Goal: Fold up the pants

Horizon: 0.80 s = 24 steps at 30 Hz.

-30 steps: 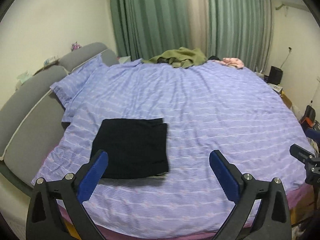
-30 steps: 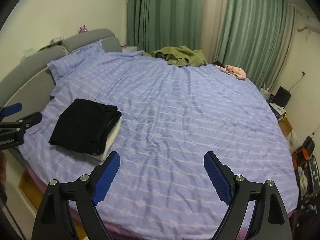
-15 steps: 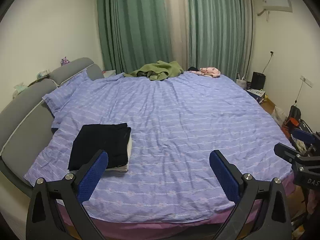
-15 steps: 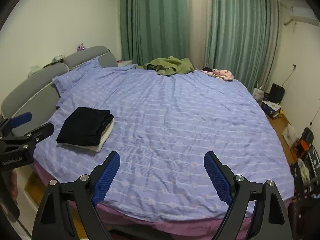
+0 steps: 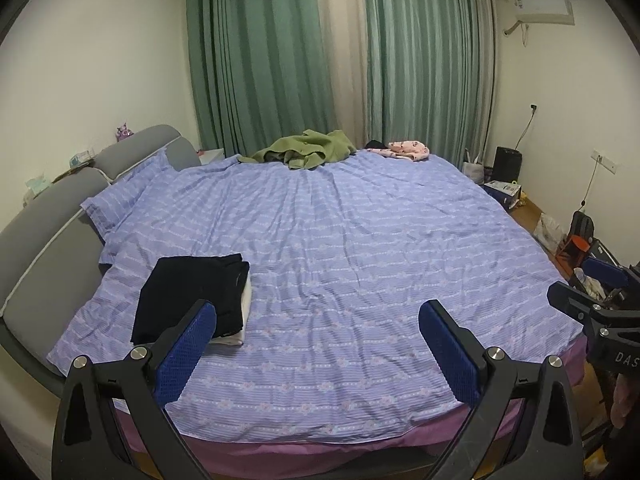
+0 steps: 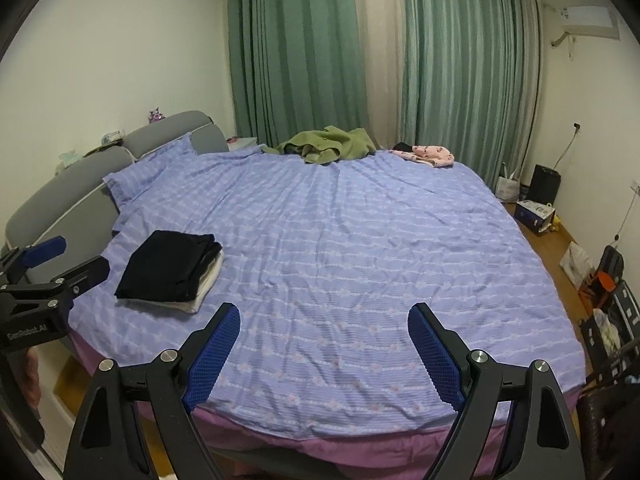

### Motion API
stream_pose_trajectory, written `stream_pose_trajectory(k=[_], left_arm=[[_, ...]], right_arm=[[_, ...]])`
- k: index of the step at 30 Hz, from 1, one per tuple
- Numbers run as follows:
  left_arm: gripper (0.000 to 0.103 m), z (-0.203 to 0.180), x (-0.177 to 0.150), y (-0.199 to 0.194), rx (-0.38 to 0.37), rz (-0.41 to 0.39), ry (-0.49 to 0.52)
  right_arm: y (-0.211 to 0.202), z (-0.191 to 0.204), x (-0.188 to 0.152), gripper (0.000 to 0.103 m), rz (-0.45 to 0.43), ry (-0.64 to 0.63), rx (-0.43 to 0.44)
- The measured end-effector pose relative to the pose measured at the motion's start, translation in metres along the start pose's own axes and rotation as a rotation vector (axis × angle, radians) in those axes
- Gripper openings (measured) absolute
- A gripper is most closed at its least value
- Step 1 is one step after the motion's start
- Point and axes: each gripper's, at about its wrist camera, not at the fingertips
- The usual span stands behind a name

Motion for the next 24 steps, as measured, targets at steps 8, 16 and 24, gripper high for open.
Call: stream_pose_trajectory(k=[8, 16, 24], left_arm=[[0.103, -0.006, 0.004, 0.001, -0.007, -0.002, 0.003], [0.103, -0.010, 0.005, 0.002, -0.037, 0.018, -0.013], [0.103, -0.016, 0.002, 0.002, -0.041, 0.028, 0.010]], right_arm=[[-0.003, -0.005, 0.002, 0.087, -0.008, 0.024, -0.003], [-0.005, -0.008, 0.002, 0.087, -0.012, 0.030, -0.016], [-0.006, -0.007, -0.001, 0.087, -0.005, 0.039, -0.021]])
Point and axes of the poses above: each gripper's, at about its wrist camera, not at the fingertips, and y roughly the way its jaws point, z to its left, x to its top, and after that the axes turned 14 degrees about -x, right-handed
